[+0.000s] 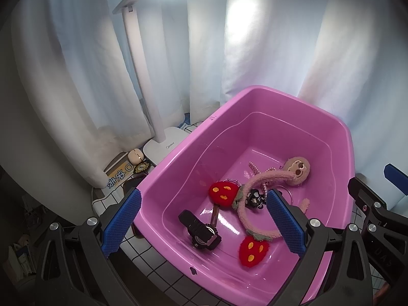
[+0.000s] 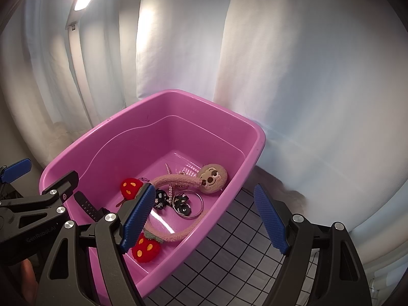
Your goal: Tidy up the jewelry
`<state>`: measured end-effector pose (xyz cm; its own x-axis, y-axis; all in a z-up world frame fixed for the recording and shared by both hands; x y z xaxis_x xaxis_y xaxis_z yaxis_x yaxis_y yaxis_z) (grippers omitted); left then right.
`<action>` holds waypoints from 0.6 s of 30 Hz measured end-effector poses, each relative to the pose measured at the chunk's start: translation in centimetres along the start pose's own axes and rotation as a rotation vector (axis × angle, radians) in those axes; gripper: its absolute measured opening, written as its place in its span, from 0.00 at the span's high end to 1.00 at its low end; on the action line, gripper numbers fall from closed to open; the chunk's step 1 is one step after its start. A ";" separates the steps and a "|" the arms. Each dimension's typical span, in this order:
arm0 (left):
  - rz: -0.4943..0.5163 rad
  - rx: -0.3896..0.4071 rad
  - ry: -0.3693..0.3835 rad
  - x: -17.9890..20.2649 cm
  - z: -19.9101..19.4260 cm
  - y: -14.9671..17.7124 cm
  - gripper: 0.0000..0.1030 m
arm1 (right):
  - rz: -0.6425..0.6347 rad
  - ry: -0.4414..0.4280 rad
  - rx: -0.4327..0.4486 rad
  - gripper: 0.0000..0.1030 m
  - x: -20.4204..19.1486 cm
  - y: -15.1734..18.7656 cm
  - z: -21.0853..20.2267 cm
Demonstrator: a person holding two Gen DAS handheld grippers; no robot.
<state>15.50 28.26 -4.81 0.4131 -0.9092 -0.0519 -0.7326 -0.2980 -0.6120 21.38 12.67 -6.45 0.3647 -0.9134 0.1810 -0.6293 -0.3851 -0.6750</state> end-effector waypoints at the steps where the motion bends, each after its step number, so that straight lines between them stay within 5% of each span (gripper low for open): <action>1: 0.001 0.000 0.000 0.0 0.0 0.0 0.06 | 0.000 0.000 0.000 0.26 0.0 0.0 0.0; 18: 0.001 -0.005 0.000 -0.1 0.3 0.3 0.06 | 0.002 0.002 -0.003 0.26 -0.1 0.3 0.0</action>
<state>15.41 28.38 -5.18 0.4125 -0.9094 -0.0525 -0.7358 -0.2987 -0.6078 21.22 12.63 -6.66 0.3620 -0.9145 0.1806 -0.6321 -0.3833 -0.6734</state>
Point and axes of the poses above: each gripper's, at about its wrist camera, not at the fingertips, and z roughly the way its jaws point, x to its right, y to its underside, the point moved 9 cm from there along z, roughly the way its jaws point, and after that the axes turned 5 degrees about -x, right-handed, at the moved point
